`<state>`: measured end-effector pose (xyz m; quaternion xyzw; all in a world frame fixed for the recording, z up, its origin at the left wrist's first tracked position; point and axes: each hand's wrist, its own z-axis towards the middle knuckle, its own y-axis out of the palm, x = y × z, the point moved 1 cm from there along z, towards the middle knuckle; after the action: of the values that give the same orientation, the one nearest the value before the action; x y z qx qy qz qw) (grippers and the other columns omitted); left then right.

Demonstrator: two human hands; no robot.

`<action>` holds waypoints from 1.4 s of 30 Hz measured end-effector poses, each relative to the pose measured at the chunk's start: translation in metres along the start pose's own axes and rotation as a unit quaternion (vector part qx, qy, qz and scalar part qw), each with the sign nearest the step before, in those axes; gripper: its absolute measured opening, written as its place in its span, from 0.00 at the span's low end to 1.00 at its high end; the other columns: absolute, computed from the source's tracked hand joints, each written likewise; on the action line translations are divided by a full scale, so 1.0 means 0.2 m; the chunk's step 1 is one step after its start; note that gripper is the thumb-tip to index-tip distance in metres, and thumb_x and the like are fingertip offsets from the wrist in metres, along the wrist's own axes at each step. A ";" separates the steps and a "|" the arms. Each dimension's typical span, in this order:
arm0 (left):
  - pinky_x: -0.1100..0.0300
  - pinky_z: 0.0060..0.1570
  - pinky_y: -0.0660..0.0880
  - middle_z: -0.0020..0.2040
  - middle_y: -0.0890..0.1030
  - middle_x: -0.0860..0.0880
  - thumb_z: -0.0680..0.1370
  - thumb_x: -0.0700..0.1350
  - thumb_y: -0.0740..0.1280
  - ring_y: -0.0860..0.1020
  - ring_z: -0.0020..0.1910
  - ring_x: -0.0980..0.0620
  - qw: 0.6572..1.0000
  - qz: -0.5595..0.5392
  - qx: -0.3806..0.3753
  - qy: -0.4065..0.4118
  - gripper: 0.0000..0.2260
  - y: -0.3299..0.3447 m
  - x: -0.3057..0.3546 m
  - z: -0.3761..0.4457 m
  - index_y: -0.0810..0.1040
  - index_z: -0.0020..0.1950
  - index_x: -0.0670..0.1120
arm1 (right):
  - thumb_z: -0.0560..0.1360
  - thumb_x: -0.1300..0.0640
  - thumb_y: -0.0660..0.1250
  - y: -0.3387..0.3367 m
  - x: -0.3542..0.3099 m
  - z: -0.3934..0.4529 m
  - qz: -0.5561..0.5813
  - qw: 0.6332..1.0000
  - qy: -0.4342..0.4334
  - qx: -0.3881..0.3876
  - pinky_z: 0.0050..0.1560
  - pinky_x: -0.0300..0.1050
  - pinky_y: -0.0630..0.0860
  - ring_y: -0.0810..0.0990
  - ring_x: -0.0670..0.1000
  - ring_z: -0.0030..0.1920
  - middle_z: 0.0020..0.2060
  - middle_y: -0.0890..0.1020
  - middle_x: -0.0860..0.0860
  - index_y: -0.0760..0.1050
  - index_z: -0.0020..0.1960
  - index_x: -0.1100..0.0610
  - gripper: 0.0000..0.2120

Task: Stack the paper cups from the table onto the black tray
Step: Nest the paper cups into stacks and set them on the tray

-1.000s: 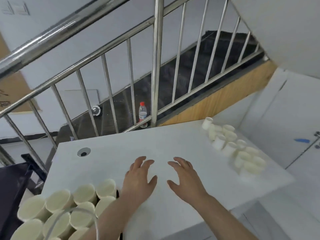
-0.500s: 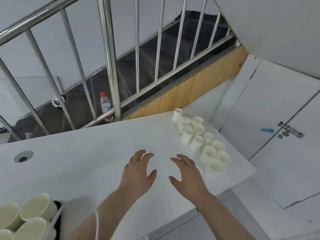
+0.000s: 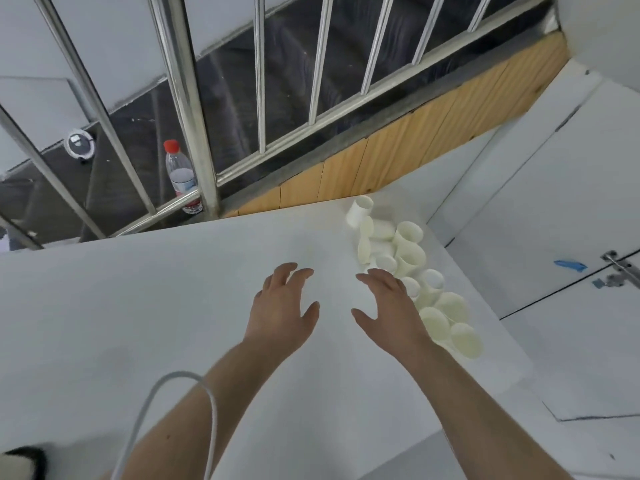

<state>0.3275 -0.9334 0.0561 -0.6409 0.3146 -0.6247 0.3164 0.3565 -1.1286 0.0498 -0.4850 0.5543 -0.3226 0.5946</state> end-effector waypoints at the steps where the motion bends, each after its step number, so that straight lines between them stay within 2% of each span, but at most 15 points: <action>1: 0.54 0.67 0.68 0.74 0.62 0.52 0.77 0.51 0.65 0.64 0.71 0.51 1.000 0.001 -0.002 -0.005 0.24 0.01 0.00 0.02 0.65 0.72 0.53 | 0.76 0.50 0.67 0.01 0.01 0.03 0.006 1.000 0.000 -0.003 0.68 0.47 0.66 0.61 0.50 0.73 0.74 0.61 0.47 0.63 0.75 0.51 0.29; 11: 0.55 0.66 0.68 0.74 0.61 0.53 0.78 0.52 0.64 0.65 0.71 0.51 0.998 0.003 -0.012 -0.056 0.24 0.16 0.02 0.28 0.63 0.73 0.55 | 0.77 0.49 0.66 0.01 0.25 0.62 -0.014 0.999 -0.025 -0.014 0.63 0.48 0.70 0.66 0.53 0.69 0.71 0.66 0.49 0.65 0.73 0.53 0.27; 16: 0.56 0.66 0.68 0.74 0.61 0.55 0.78 0.52 0.64 0.65 0.71 0.53 0.996 -0.001 0.020 -0.087 0.24 0.24 0.06 0.44 0.63 0.73 0.55 | 0.78 0.48 0.64 0.00 0.41 1.08 -0.053 0.998 -0.014 -0.035 0.60 0.53 0.72 0.64 0.56 0.69 0.71 0.65 0.51 0.62 0.74 0.54 0.28; 24: 0.60 0.66 0.67 0.74 0.59 0.57 0.78 0.53 0.62 0.64 0.71 0.56 0.990 -0.006 0.045 -0.133 0.24 0.38 0.07 0.58 0.61 0.73 0.57 | 0.78 0.50 0.64 0.07 0.51 1.62 -0.077 0.993 -0.005 -0.084 0.57 0.53 0.71 0.65 0.61 0.67 0.71 0.63 0.54 0.62 0.72 0.54 0.25; 27: 0.61 0.66 0.67 0.74 0.58 0.57 0.78 0.53 0.62 0.64 0.70 0.56 0.989 -0.009 0.039 -0.139 0.24 0.42 0.07 0.60 0.61 0.74 0.57 | 0.79 0.52 0.63 0.10 0.53 1.69 -0.087 0.991 -0.006 -0.097 0.59 0.53 0.71 0.68 0.61 0.66 0.70 0.65 0.54 0.63 0.73 0.53 0.24; 31: 0.61 0.65 0.67 0.74 0.60 0.57 0.78 0.53 0.63 0.65 0.70 0.55 0.989 -0.005 0.043 -0.138 0.24 0.43 0.05 0.64 0.61 0.73 0.57 | 0.79 0.56 0.63 0.13 0.54 1.71 -0.088 0.992 -0.030 -0.090 0.55 0.50 0.72 0.70 0.59 0.63 0.66 0.70 0.55 0.69 0.69 0.56 0.18; 37: 0.58 0.66 0.68 0.74 0.61 0.55 0.78 0.53 0.63 0.65 0.71 0.54 0.989 -0.012 0.038 -0.139 0.25 0.43 0.05 0.71 0.61 0.74 0.55 | 0.79 0.54 0.63 0.08 0.48 1.63 -0.070 0.993 -0.071 -0.065 0.56 0.51 0.72 0.69 0.56 0.66 0.66 0.70 0.52 0.67 0.71 0.54 0.21; 40: 0.59 0.64 0.69 0.73 0.62 0.55 0.77 0.53 0.66 0.66 0.69 0.54 0.989 -0.024 0.048 -0.135 0.27 0.41 0.05 0.74 0.60 0.74 0.54 | 0.79 0.53 0.65 0.02 0.43 1.53 -0.001 0.992 -0.112 -0.058 0.60 0.50 0.72 0.70 0.54 0.67 0.67 0.70 0.50 0.68 0.71 0.53 0.21; 42: 0.59 0.63 0.71 0.73 0.62 0.56 0.75 0.54 0.68 0.67 0.68 0.54 0.989 -0.043 0.056 -0.131 0.32 0.40 0.05 0.77 0.58 0.75 0.54 | 0.77 0.54 0.67 -0.02 0.39 1.45 0.101 0.986 -0.125 -0.044 0.64 0.46 0.70 0.71 0.51 0.66 0.66 0.72 0.49 0.71 0.69 0.53 0.21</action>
<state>0.4802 -0.9882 -0.0042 -0.7113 0.2071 -0.5647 0.3637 0.6522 -1.1372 0.0017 -0.4889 0.5355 -0.1734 0.6665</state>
